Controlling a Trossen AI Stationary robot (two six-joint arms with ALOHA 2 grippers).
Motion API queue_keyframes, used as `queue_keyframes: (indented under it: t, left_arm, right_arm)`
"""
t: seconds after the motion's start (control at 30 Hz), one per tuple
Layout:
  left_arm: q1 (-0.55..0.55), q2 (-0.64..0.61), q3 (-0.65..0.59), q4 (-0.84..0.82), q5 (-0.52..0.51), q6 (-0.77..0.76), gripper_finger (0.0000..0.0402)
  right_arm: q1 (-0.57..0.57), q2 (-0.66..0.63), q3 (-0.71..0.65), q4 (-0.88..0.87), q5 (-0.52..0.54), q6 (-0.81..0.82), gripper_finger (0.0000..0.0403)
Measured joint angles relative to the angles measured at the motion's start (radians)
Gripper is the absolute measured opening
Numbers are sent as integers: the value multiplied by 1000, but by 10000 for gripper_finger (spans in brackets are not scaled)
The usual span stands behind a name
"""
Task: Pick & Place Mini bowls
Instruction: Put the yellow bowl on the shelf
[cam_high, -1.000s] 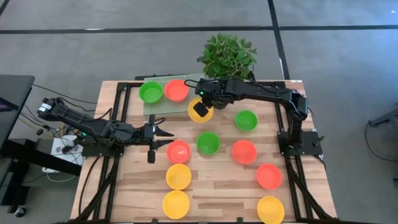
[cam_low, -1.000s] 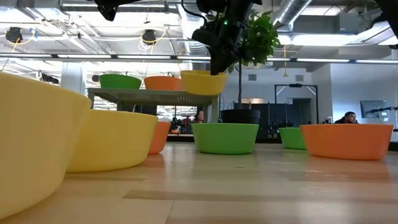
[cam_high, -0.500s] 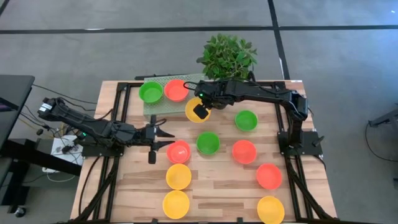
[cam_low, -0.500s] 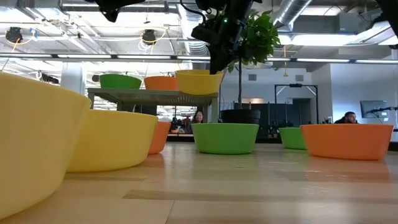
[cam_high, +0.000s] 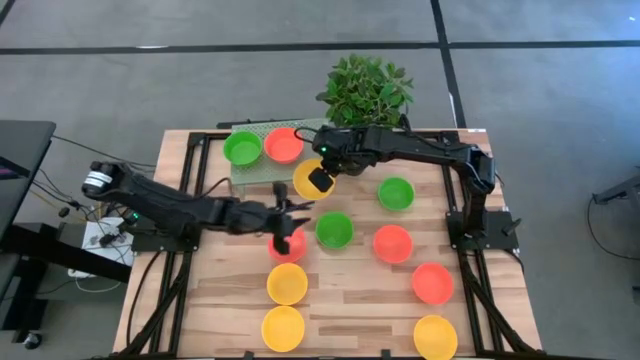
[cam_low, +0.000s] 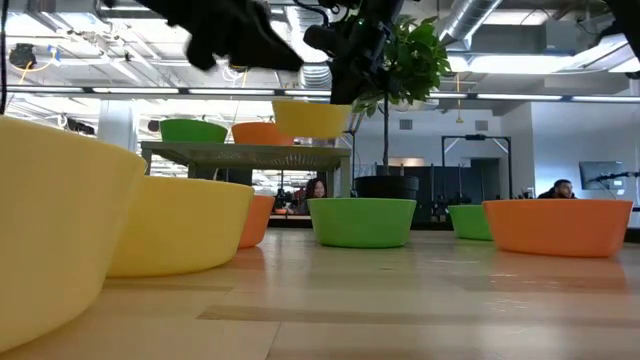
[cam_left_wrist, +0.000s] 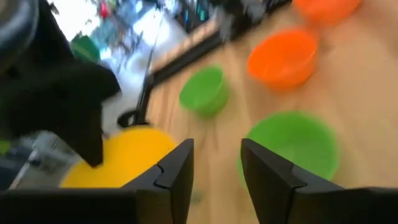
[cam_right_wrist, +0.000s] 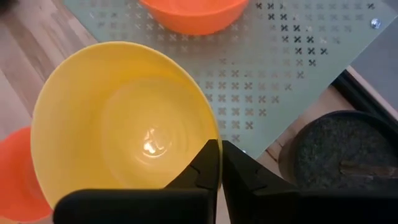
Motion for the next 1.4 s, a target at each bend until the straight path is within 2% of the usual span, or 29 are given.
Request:
queue_keyframes:
  t: [0.1, 0.23, 0.4, 0.5, 0.6, 0.7, 0.77, 0.93, 1.1, 1.4]
  left_arm:
    - [57, 47, 26, -76, -5, 1, 144]
    - [102, 74, 27, -79, -65, 2, 145]
    - [131, 76, 28, -81, -72, 2, 140]
    - [130, 76, 28, -92, -71, 12, 115]
    - [123, 76, 28, -106, -64, 30, 74]
    - [123, 76, 28, -108, -26, 32, 27]
    - [122, 77, 28, -110, 6, 32, 11]
    - [117, 77, 28, -110, 73, 59, 11]
    - [87, 77, 28, -109, 74, 58, 10]
    - [21, 77, 28, -107, 66, 47, 10]
  right_arm:
    - [0, 0, 0, -9, 0, -1, 8]
    - [0, 0, 0, -28, 0, -2, 4]
    - [3, 0, 0, -24, 3, -7, 4]
    - [6, 0, 0, -24, 3, -8, 7]
    - [6, 0, 0, -22, 1, -8, 8]
    - [7, 0, 0, -18, -4, -28, 8]
    - [7, 0, 2, -12, -32, -79, 11]
    - [22, -1, 2, -20, -78, -170, 29]
    - [50, -11, 13, -85, -89, -253, 58]
    - [125, -9, 115, -277, -81, -271, 84]
